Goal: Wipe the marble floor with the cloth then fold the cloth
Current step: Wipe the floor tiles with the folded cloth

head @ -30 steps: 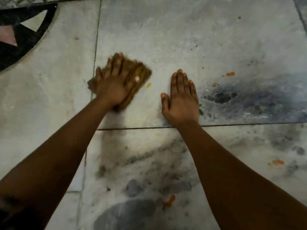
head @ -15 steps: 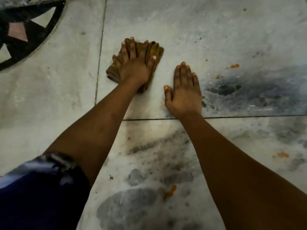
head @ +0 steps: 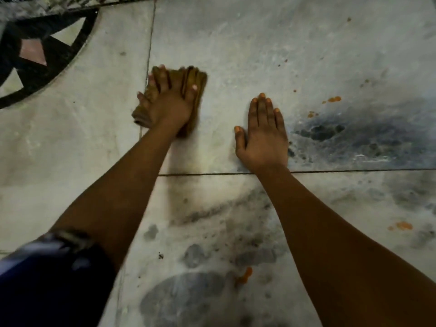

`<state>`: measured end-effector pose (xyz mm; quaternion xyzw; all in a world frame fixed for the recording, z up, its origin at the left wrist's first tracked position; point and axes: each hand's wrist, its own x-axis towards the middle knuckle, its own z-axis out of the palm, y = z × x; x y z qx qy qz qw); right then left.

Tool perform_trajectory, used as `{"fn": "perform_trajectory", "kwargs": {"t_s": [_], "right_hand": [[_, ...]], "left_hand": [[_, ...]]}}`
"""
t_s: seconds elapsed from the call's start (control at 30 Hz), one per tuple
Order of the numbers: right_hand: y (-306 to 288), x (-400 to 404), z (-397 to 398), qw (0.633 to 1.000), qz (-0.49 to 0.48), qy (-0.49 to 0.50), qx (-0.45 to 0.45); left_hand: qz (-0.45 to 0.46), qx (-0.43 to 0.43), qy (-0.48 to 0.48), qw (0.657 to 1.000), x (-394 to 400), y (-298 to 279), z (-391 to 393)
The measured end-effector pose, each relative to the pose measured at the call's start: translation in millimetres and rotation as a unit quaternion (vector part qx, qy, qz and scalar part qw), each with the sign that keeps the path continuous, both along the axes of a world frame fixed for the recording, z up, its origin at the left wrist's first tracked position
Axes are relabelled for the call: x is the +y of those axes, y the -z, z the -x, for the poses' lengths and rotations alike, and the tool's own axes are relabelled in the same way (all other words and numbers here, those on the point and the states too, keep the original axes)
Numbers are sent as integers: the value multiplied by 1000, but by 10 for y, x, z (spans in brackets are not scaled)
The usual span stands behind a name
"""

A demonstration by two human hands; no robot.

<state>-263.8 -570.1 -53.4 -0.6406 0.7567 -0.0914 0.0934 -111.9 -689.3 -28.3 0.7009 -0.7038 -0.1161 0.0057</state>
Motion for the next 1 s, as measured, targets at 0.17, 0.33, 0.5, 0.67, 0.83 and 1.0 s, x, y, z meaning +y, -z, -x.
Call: {"fn": "perform_trajectory", "kwargs": {"t_s": [0.17,0.33,0.5,0.67,0.83,1.0], "right_hand": [[-21,-5,-9,1000,11,8,-13],[3,-11,3,1000,5,0,-5],[33,-10,10,1000,5,3,2],[10,-20,3,1000,5,3,-3],[-8,-3,-1,1000,-2,2,-3],[16,-4,-18,1000,-3,4,0]], "left_hand": [[43,-4,81,996,559,94,414],[17,-26,113,993,599,48,-161],[-9,16,-5,1000,-135,33,-15],[32,2,99,995,406,96,266],[31,-16,148,988,1047,47,-360],[17,-6,-29,999,175,30,-452]]}}
